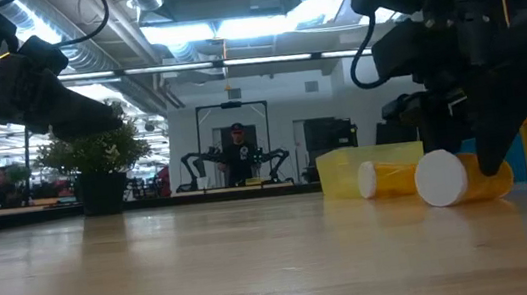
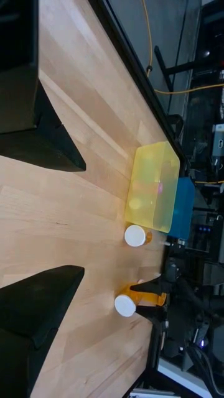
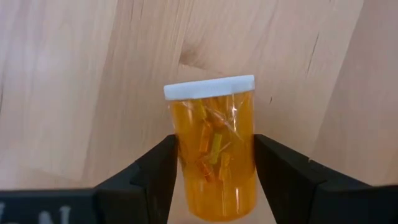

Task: Pick and place medicine bottles into bin by pill shape (circle, oval)
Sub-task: Put the large orange pill bottle into the blue bin

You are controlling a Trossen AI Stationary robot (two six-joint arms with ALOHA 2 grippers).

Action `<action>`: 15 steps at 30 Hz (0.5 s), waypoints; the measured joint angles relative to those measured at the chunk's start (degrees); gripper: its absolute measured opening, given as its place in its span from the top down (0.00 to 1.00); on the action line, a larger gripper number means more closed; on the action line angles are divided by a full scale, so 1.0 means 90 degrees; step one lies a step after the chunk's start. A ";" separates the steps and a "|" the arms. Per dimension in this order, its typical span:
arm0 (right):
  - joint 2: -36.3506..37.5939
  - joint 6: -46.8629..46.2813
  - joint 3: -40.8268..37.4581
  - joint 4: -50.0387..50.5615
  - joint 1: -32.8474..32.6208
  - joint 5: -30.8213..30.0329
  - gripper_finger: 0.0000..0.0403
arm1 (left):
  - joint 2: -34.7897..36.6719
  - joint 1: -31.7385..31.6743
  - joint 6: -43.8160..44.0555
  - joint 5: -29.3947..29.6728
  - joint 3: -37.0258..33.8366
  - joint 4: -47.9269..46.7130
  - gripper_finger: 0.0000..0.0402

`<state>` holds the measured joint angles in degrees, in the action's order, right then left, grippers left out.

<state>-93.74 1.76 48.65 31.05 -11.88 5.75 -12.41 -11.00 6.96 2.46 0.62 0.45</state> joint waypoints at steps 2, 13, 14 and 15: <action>-0.0023 0.0002 0.0004 -0.0002 0.0000 -0.0007 0.49 | -0.0001 0.0000 0.0000 0.0000 0.0000 0.0001 0.37; -0.0038 -0.0017 -0.0008 -0.0032 0.0000 -0.0196 0.49 | -0.0001 0.0000 0.0000 -0.0002 0.0000 0.0000 0.37; -0.0044 -0.0017 -0.0008 -0.0032 0.0000 -0.0203 0.49 | -0.0002 0.0000 0.0000 -0.0001 0.0000 0.0001 0.37; -0.0054 -0.0015 -0.0008 -0.0034 0.0002 -0.0205 0.49 | -0.0002 0.0002 0.0000 -0.0002 0.0000 0.0000 0.37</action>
<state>-94.23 1.63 48.58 30.74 -11.86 3.91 -12.43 -10.98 6.96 2.44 0.62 0.45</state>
